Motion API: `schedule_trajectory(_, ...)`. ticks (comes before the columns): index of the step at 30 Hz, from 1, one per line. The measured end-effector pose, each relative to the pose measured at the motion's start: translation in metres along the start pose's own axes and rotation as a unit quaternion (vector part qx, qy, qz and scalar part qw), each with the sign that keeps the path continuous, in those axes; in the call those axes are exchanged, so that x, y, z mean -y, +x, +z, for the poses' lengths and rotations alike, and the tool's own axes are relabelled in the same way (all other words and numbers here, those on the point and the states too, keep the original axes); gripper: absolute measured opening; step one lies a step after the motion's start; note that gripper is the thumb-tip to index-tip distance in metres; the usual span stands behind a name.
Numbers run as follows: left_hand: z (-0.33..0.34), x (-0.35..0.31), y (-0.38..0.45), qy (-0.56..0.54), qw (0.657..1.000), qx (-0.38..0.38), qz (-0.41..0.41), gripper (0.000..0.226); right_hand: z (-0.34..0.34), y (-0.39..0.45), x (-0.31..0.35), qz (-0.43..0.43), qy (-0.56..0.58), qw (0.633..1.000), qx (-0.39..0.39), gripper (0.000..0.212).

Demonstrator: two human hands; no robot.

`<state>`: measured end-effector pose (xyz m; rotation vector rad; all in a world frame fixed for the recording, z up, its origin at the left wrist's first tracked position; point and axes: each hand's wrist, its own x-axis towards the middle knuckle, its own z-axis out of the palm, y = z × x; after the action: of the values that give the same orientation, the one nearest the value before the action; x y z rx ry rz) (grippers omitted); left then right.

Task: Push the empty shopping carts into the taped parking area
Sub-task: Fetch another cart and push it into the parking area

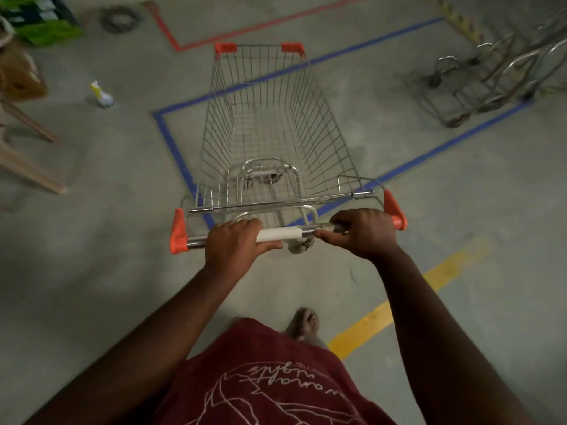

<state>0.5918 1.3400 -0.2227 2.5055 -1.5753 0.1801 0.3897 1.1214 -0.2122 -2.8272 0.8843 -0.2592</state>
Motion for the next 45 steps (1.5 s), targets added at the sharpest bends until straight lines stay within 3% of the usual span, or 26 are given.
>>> schedule_trajectory(9, 0.043, -0.086, 0.131, 0.007, 1.0, -0.005, -0.01, 0.081, -0.019, 0.087, -0.146, -0.027, 0.009, 1.0, -0.004, 0.076)
schedule_trajectory(15, 0.063, -0.146, 0.216, 0.005, 0.999, -0.037, -0.015, 0.065, -0.038, 0.139, -0.238, -0.058, 0.006, 0.998, 0.03, 0.078)
schedule_trajectory(27, 0.115, -0.26, 0.378, 0.039, 0.998, -0.047, -0.024, 0.068, -0.068, 0.227, -0.426, -0.07, 0.009, 0.996, 0.046, 0.062)
schedule_trajectory(32, 0.133, -0.288, 0.462, 0.045, 0.997, -0.053, -0.029, 0.069, -0.076, 0.288, -0.489, -0.068, 0.012, 0.997, 0.045, 0.075)
schedule_trajectory(45, 0.177, -0.377, 0.676, 0.014, 0.999, -0.031, -0.04, 0.066, -0.098, 0.447, -0.673, -0.081, 0.019, 0.995, 0.05, 0.08)
